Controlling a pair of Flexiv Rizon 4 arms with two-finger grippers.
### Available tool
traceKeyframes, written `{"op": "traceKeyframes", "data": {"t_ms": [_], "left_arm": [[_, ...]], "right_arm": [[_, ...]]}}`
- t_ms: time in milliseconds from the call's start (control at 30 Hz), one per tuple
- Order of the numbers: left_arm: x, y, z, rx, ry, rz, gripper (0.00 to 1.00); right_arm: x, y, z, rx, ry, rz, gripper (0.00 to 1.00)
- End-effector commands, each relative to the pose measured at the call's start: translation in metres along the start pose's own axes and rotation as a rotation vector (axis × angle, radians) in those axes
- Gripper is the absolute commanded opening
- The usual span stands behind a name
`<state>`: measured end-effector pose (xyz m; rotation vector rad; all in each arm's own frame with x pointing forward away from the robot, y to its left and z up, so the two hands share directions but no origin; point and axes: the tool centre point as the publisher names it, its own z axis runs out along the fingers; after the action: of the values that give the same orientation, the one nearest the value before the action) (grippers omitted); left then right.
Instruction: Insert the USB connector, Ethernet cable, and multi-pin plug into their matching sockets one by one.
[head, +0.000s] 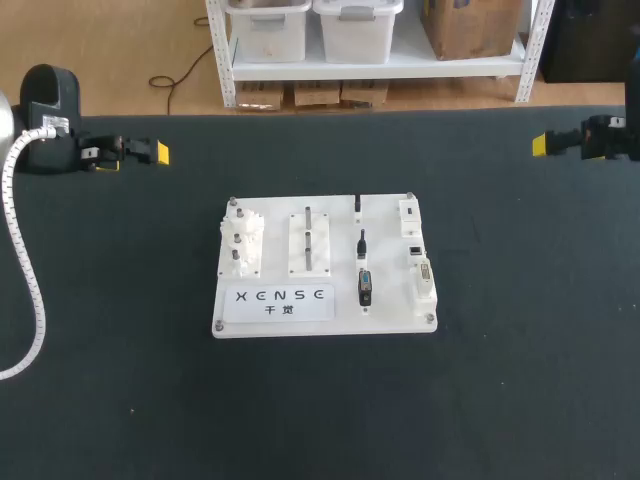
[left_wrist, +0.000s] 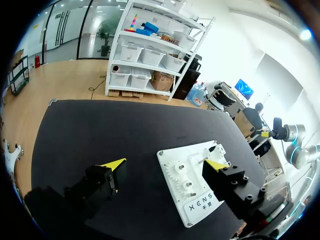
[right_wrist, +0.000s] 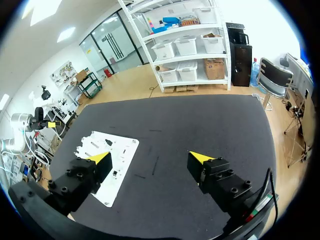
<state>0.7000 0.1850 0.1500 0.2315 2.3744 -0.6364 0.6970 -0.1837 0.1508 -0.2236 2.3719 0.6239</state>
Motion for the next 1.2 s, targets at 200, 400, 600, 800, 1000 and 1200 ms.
{"op": "traceKeyframes", "data": {"t_ms": [200,400,600,800,1000,1200], "left_arm": [[0.0,0.0,0.0,0.0,0.0,0.0,1.0],[0.0,0.0,0.0,0.0,0.0,0.0,1.0],[0.0,0.0,0.0,0.0,0.0,0.0,1.0],[0.0,0.0,0.0,0.0,0.0,0.0,1.0],[0.0,0.0,0.0,0.0,0.0,0.0,1.0],[0.0,0.0,0.0,0.0,0.0,0.0,1.0]], "right_arm": [[-0.002,0.002,0.003,-0.011,0.012,-0.005,1.0],[-0.019,0.021,0.029,0.084,0.101,-0.068,1.0],[-0.036,0.045,0.065,0.119,0.163,-0.111,1.0],[-0.034,0.077,0.101,0.171,0.234,-0.138,1.0],[-0.023,0.107,0.136,0.231,0.282,-0.162,1.0],[-0.002,0.127,0.165,0.298,0.36,-0.148,1.0]]}}
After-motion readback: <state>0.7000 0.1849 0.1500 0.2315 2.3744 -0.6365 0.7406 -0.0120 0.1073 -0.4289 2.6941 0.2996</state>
